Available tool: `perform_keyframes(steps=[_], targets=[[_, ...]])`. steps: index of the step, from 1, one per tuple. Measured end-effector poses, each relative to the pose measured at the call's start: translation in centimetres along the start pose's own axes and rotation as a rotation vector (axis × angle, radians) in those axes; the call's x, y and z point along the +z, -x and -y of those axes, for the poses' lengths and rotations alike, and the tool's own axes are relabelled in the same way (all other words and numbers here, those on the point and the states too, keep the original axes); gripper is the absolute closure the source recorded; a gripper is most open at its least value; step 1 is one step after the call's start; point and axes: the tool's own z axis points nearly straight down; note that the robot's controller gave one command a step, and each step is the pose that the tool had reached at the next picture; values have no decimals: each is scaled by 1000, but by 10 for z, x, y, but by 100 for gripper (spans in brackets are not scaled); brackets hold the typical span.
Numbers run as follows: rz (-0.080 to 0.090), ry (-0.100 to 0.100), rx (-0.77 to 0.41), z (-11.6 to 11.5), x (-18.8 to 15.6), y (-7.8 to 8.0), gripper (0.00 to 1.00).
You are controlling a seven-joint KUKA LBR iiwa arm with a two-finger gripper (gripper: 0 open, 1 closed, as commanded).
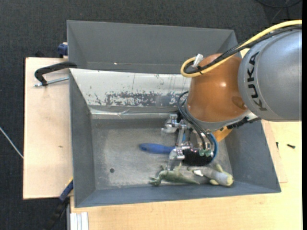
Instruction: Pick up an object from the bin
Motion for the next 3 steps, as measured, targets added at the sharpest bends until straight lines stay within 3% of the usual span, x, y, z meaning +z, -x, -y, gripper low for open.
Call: perform_keyframes(steps=[1, 2, 3], targets=[[3, 6, 153, 20, 90, 16, 0], [2, 0, 151, 23, 92, 14, 100], [11, 3, 101, -10, -41, 22, 100]])
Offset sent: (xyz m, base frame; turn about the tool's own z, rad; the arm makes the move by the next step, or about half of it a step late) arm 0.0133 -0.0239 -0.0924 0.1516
